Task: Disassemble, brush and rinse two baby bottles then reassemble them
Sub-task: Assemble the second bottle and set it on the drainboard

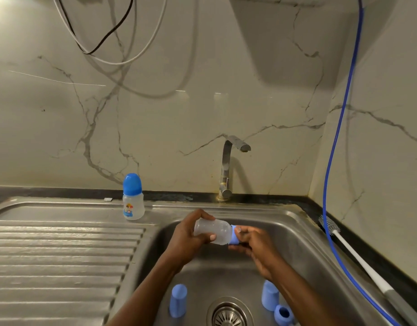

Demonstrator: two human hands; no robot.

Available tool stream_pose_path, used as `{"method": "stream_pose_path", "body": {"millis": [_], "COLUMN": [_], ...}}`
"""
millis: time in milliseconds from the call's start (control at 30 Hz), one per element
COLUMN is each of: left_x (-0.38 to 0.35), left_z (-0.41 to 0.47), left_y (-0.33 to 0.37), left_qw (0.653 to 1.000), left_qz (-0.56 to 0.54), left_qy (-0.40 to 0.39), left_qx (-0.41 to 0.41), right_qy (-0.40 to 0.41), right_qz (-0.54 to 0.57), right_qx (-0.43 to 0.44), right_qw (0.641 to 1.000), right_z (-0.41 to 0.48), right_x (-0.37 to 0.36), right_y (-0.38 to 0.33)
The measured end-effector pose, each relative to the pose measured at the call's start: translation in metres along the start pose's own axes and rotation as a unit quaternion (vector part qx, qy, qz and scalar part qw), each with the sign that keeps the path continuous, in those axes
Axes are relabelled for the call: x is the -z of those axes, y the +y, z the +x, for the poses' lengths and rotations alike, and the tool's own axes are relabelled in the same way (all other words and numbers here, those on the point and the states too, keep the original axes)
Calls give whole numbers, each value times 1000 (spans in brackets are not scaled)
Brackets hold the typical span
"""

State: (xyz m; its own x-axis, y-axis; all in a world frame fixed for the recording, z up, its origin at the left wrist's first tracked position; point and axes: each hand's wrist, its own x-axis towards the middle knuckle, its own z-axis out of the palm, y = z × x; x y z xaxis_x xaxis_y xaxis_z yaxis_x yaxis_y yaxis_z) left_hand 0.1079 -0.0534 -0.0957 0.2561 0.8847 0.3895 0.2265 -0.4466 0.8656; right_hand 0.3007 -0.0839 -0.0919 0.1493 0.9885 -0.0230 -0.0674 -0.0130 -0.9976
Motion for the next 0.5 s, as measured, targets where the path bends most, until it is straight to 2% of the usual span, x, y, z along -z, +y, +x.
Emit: {"method": "stream_pose_path", "body": {"millis": [133, 200, 267, 333, 367, 433, 467, 500], "left_x": [3, 9, 17, 23, 24, 21, 19, 17], "left_z": [-2, -3, -2, 1, 2, 3, 2, 2], "left_y": [-8, -13, -17, -19, -18, -15, -13, -12], "left_qw": [999, 992, 972, 957, 954, 957, 959, 960], "left_qz": [-29, -86, -133, -127, -113, -87, -78, -70], "left_qy": [19, 90, 189, 258, 273, 275, 272, 271], "left_qx": [-20, 10, 42, 44, 41, 35, 29, 21], "right_qy": [-34, -19, -1, -43, -95, -229, -280, -308], "right_qz": [98, 127, 56, -148, -275, -487, -550, -576], "right_qx": [-26, -61, -102, -125, -125, -83, -48, -19], "right_qw": [994, 990, 993, 980, 949, 839, 786, 757], "right_z": [-8, -9, -6, -6, -7, -6, -5, -4], "right_x": [-5, -10, -14, -22, -28, -46, -57, -69], "right_y": [-6, -5, 5, 21, 31, 51, 60, 66]}}
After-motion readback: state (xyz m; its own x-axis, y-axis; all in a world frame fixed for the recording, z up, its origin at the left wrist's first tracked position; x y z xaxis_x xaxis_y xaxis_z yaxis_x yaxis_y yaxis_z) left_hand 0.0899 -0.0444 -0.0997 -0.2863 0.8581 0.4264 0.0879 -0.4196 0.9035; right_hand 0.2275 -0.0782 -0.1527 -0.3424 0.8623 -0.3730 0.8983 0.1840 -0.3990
